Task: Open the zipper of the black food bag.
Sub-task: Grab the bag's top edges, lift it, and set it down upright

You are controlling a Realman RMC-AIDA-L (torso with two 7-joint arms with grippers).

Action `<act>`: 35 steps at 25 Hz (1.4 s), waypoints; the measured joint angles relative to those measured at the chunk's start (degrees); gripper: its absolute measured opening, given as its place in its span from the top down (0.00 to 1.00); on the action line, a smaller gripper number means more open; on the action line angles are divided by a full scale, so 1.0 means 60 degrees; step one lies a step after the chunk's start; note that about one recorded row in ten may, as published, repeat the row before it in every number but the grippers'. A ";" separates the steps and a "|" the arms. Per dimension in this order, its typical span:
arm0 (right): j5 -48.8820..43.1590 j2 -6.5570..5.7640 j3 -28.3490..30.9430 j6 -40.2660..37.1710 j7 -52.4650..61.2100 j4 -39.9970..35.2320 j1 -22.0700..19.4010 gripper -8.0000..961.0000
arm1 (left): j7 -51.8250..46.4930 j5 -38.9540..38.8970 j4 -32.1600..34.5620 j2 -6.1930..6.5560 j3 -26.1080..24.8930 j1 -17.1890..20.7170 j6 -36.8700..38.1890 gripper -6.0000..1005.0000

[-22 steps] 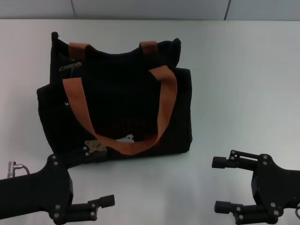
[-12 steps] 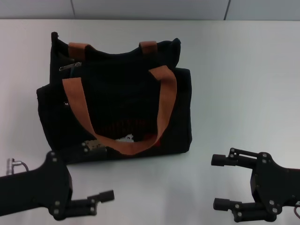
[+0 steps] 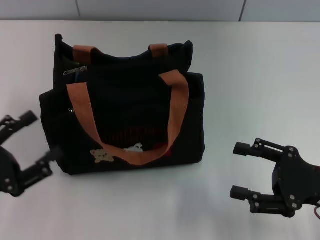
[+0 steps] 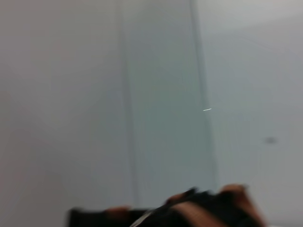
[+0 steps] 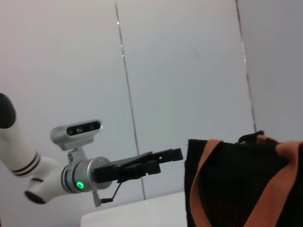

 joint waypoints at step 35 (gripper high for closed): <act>0.7022 0.0053 0.0535 -0.0018 -0.3409 0.4208 0.0538 0.13 | 0.3577 -0.0203 -0.3181 -0.0095 -0.0991 -0.1594 -0.2378 0.58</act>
